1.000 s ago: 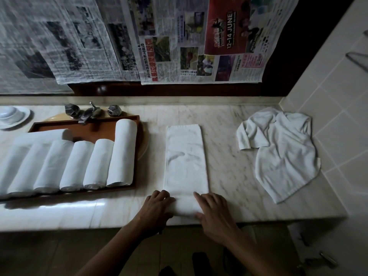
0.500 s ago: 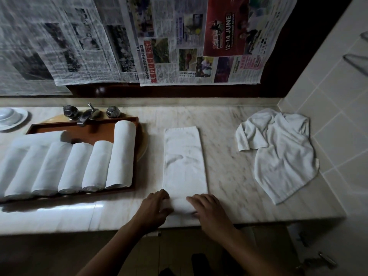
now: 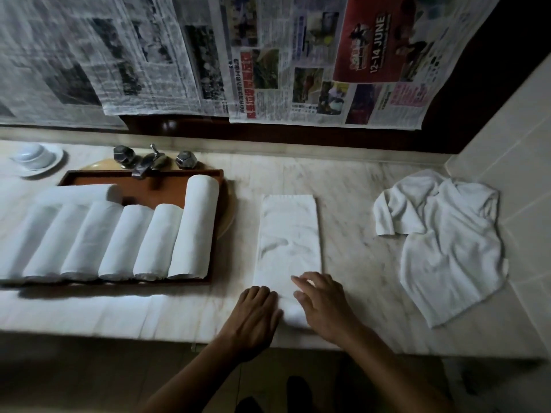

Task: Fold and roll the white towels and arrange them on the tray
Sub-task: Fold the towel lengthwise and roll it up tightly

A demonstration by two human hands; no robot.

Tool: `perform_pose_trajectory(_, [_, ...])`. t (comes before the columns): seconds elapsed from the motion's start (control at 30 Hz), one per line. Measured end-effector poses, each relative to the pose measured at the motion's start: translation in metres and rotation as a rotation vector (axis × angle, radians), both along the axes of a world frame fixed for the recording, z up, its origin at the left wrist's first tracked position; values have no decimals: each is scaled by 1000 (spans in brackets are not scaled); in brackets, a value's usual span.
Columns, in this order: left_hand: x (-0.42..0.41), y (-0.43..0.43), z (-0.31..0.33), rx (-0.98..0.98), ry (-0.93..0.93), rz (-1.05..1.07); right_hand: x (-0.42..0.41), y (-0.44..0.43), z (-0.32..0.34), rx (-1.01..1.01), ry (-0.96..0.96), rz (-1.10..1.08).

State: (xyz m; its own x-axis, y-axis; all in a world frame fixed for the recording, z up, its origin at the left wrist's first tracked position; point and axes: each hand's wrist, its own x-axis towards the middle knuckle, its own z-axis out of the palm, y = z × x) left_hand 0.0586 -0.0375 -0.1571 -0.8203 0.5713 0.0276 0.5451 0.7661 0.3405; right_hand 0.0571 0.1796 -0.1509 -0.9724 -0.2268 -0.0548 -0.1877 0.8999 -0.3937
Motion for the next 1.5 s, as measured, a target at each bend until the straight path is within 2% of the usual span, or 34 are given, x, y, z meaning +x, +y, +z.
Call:
perform_pose_trajectory(0.1, [-10, 1, -5, -1, 7, 32, -45, -9, -16, -18, 48, 69])
perform_pose_trajectory(0.27, [-11, 5, -14, -5, 19, 59, -119, -37, -48, 215, -60, 267])
perform_pose_trajectory(0.47, [-13, 7, -18, -4, 0, 83, -222, -51, -58, 251, -45, 182])
perform_pose_trajectory(0.6, [-17, 6, -20, 45, -8, 111, -257, -55, -62, 254, -24, 187])
perform_pose_trajectory(0.7, [-21, 6, -21, 56, -7, 113, -248, -55, -58, 191, -25, 187])
perform_pose_trajectory(0.8, [-21, 7, -21, 83, -15, 106, -208, -39, -56, 60, 81, 128])
perform_pose_trajectory(0.9, [-22, 6, -20, 72, -26, 107, -182, -12, -66, 80, 119, 4])
perform_pose_trajectory(0.97, [-22, 7, -18, 58, -33, 109, -195, 7, -70, 135, 51, -78])
perform_pose_trajectory(1.07, [-23, 7, -18, 37, -38, 114, -241, 31, -71, 203, -29, -71])
perform_pose_trajectory(1.23, [-26, 7, -19, 6, -36, 128, -277, 49, -56, 147, -59, -145])
perform_pose_trajectory(1.37, [-25, 9, -20, -6, -44, 124, -212, 56, -42, -81, 24, -157])
perform_pose_trajectory(1.5, [-26, 8, -21, -32, -62, 131, -106, 50, -26, -310, 77, -103])
